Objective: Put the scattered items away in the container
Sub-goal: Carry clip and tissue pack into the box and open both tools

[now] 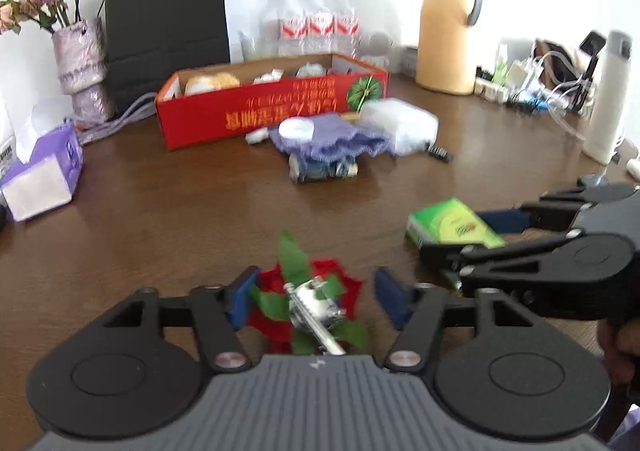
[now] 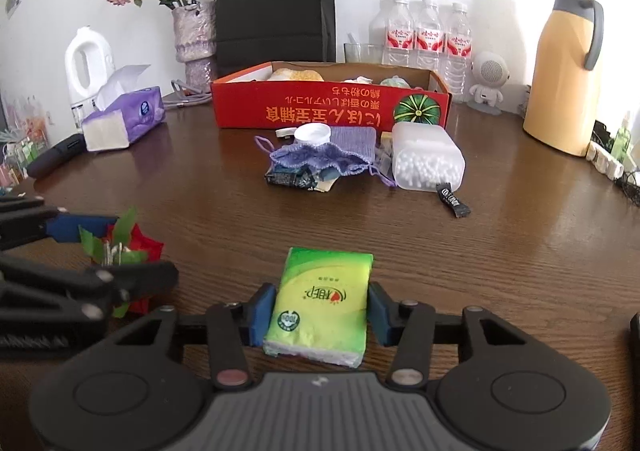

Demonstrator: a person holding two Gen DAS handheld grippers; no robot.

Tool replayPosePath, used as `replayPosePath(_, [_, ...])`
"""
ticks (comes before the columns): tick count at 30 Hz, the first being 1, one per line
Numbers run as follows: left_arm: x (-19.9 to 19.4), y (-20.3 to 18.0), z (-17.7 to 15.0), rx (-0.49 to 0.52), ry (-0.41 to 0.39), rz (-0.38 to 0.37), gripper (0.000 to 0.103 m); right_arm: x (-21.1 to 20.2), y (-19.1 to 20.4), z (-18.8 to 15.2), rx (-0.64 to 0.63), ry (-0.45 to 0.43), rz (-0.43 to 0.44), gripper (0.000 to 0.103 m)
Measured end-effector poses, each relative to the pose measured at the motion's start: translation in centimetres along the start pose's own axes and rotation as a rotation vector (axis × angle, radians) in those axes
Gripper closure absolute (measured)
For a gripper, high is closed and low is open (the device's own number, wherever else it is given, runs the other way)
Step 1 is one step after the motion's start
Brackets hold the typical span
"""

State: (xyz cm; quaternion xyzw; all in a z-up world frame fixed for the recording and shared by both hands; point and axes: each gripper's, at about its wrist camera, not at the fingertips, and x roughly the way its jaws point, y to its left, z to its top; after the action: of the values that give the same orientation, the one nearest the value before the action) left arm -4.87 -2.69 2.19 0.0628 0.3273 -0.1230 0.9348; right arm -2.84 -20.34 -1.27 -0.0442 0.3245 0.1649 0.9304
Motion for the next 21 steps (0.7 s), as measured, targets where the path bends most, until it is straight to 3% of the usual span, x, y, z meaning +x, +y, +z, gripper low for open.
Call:
replayPosePath(5, [-0.6, 1.2, -0.4, -0.084, -0.027, 0.011, 0.062, -0.9, -0.4, 0.1, 0.028, -0.058, 0.008, 0.057])
replayPosePath(11, [-2.4, 2.7, 2.0, -0.124, -0.211, -0.011, 0.062, -3.6, -0.9, 1.5, 0.044, -0.274, 0.018, 0.057])
replayPosePath(17, [-0.6, 5.3, 12.4, -0.084, -0.437, 0.016, 0.062, -3.0, -2.7, 9.5, 0.014, -0.425, 0.006, 0.057])
replayPosePath(21, [1.3, 8.5, 20.9, -0.165, -0.466, 0.018, 0.063, -1.9, -4.2, 17.9, -0.039, -0.533, -0.028, 0.057])
